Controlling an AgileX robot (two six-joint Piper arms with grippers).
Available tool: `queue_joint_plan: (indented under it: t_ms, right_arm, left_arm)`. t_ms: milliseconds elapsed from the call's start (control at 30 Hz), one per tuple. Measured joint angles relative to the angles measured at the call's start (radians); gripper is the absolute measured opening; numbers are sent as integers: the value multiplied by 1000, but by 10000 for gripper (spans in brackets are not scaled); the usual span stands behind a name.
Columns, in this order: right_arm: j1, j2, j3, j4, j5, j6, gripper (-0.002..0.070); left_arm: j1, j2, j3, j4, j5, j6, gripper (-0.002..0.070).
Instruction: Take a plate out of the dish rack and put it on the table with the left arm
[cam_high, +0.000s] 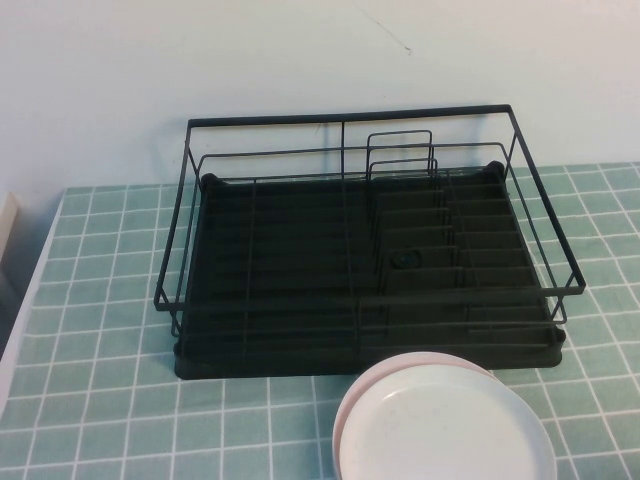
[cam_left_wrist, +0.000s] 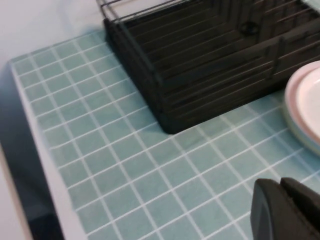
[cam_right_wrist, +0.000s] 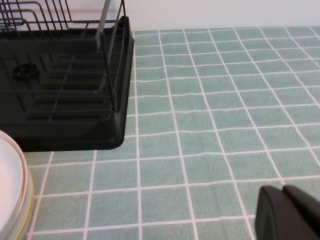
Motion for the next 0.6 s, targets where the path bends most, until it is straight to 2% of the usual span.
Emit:
queue_joint_plan:
  t_ms: [67,200,400,600]
  right_arm:
    - [0,0,0,0,0,0,-1]
    - [0,0,0,0,0,0,-1]
    - [0,0,0,0,0,0,-1]
    - [0,0,0,0,0,0,-1]
  left_arm:
    - [5,0,46,61,-8,-44,-2]
    - [65,-37,177,121,-110,-94,-2]
    - [213,-179,439,117,-429,-105,-2]
    - [356,-301,632,70,-555,-105,-2]
